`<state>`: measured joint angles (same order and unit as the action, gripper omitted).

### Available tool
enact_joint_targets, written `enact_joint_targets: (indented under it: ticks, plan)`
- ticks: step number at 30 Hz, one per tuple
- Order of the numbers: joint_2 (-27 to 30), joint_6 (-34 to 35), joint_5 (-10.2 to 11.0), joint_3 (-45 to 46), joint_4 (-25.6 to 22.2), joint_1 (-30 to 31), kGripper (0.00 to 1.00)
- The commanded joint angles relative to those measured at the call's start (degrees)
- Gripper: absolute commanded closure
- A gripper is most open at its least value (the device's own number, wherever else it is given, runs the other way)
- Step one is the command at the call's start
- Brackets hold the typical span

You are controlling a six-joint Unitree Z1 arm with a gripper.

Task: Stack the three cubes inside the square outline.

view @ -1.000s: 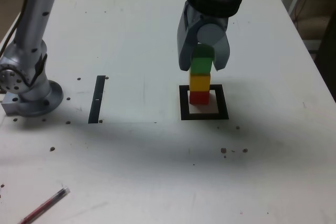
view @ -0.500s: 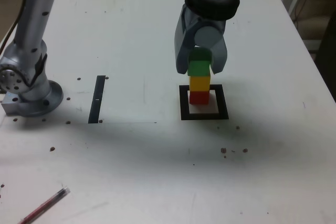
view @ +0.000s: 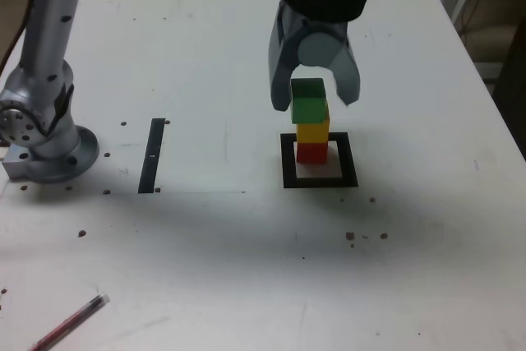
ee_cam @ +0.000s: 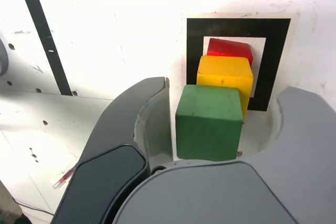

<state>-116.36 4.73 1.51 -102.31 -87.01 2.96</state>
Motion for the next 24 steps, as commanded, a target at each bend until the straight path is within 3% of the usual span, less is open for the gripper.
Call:
enact_joint_targets:
  ticks: [1,7,15,24]
  plan:
    - [1.16,-0.12,0.06,-0.13,-0.01,-0.06,0.0]
    - [5.12,-0.26,0.16,-0.52,0.02,0.16,0.0]
    - [15.94,-0.71,0.63,0.54,-0.68,0.79,0.0]
    - [27.68,-1.33,1.32,17.21,1.26,0.28,0.01]
